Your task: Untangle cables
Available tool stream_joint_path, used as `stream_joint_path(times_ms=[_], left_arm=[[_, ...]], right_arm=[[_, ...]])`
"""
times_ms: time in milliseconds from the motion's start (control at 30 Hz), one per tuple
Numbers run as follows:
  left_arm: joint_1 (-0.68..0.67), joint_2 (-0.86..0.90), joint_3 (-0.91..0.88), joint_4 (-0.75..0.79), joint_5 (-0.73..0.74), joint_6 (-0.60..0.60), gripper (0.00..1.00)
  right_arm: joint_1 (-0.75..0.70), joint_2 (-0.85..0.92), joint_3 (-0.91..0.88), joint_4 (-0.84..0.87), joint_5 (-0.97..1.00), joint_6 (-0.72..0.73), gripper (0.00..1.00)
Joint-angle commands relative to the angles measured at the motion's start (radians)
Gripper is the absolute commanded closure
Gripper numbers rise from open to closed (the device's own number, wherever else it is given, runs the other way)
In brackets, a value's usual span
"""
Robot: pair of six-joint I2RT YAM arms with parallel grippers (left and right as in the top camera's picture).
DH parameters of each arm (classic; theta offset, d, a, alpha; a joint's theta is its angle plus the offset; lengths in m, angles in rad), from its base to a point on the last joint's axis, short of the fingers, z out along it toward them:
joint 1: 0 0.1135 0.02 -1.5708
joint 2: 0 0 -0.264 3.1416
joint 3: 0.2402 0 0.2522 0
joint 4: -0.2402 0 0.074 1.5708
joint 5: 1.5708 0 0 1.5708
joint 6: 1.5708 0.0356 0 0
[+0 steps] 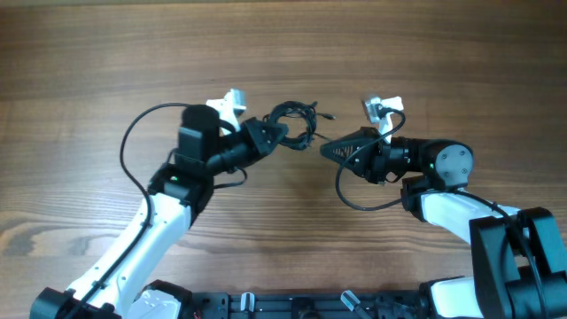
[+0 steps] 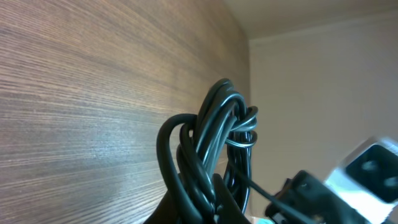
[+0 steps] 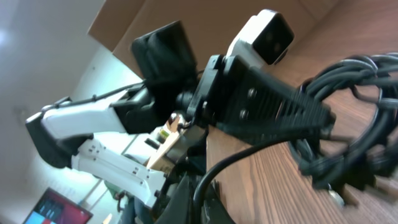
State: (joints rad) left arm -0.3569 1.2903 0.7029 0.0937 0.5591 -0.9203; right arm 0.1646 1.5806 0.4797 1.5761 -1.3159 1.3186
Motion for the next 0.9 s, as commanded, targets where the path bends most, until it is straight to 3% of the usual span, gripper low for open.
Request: stream_joint_path(times_ms=[0,100,167,333,467,500,533,567,667,700,733,800,867], left_arm=[[-0.114,-0.011,0.012,0.002,-0.183,0.027,0.96],[-0.158,-0.011,0.012,0.002,-0.238,0.027,0.96],[-0.156,-0.011,0.012,0.002,-0.239,0.027,0.96],[-0.156,0.010,0.012,-0.001,-0.239,-0.021,0.96],[-0.156,0.052,0.012,0.021,-0.239,-0.196,0.96],[-0.156,0.055,0.012,0.043,-0.241,-0.195,0.96],[-0.156,0.055,0.012,0.048,-0.252,-0.195,0.96],[-0.156,0.055,0.012,0.047,-0.275,-0.195,0.96],[-0.156,0.055,0.012,0.052,-0.307,-0.195,0.96],[-0.156,0.055,0.012,0.056,-0.306,-0.196,0.96],[-0.156,0.055,0.012,0.061,-0.306,-0.200,0.96],[-0.156,0.055,0.012,0.062,-0.306,-0.249,0.96],[-0.156,0.055,0.012,0.076,-0.298,-0.248,0.96]], right_arm=[[-0.002,-0.013,0.011,0.006,0.132,-0.132,0.95],[-0.003,-0.013,0.048,-0.367,0.282,-0.551,0.95],[-0.003,-0.013,0.143,-0.573,0.369,-0.708,0.95],[0.001,-0.013,0.451,-0.900,0.433,-0.800,0.95],[0.030,-0.014,0.548,-1.228,0.941,-0.819,0.95],[0.066,-0.014,0.583,-1.350,1.148,-0.853,0.95],[0.091,-0.014,0.615,-1.408,1.201,-0.925,0.95],[0.115,-0.014,0.656,-1.459,1.207,-1.004,0.95],[0.145,-0.018,0.785,-1.678,1.130,-1.027,0.95],[0.153,-0.020,0.819,-1.751,1.075,-1.027,0.90],[0.164,-0.027,0.842,-1.801,0.992,-1.023,0.79],[0.182,-0.029,0.841,-1.798,0.869,-1.028,0.69],[0.210,-0.026,0.841,-1.798,0.925,-1.079,0.59]])
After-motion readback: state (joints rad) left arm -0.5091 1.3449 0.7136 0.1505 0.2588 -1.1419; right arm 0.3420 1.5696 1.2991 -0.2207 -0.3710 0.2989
